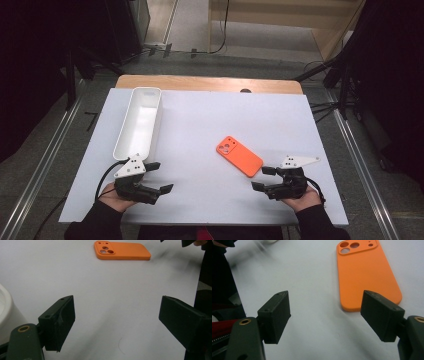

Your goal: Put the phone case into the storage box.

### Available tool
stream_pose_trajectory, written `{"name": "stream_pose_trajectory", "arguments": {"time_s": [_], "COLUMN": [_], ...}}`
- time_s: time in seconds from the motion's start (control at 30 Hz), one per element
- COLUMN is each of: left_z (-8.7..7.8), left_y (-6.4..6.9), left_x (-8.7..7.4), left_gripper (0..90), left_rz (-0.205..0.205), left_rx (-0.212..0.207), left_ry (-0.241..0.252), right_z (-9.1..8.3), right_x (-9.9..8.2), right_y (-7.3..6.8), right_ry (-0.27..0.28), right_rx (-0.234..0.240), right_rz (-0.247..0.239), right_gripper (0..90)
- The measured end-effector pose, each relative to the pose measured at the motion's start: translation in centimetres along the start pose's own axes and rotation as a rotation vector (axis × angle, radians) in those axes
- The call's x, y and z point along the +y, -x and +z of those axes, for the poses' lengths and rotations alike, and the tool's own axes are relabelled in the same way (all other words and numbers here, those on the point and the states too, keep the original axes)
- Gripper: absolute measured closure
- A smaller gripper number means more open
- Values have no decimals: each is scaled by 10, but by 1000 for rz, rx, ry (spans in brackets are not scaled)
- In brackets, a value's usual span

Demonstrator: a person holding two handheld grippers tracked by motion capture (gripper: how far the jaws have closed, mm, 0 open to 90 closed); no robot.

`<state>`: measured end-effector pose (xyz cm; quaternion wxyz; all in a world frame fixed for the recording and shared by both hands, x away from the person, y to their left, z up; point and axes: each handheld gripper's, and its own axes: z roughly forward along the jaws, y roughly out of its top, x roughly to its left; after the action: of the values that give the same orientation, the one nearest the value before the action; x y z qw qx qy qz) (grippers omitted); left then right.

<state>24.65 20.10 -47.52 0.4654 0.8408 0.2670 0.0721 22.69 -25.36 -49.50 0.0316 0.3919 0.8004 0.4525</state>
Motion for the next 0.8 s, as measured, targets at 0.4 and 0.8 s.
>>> {"name": "stream_pose_trajectory", "arguments": {"time_s": [0.4, 0.8], "left_z": [0, 0], "left_y": [0, 1], "left_x": [0, 0], "left_gripper": [137, 136], "left_rz": [-3, -3], "left_rx": [-1, -4], "left_ry": [3, 6], "right_z": [0, -1], "right_x": [0, 0], "right_y": [0, 0], "right_ry": [-4, -10], "right_rx": [9, 8], "right_rz": [11, 13], "right_gripper": [227, 226]}}
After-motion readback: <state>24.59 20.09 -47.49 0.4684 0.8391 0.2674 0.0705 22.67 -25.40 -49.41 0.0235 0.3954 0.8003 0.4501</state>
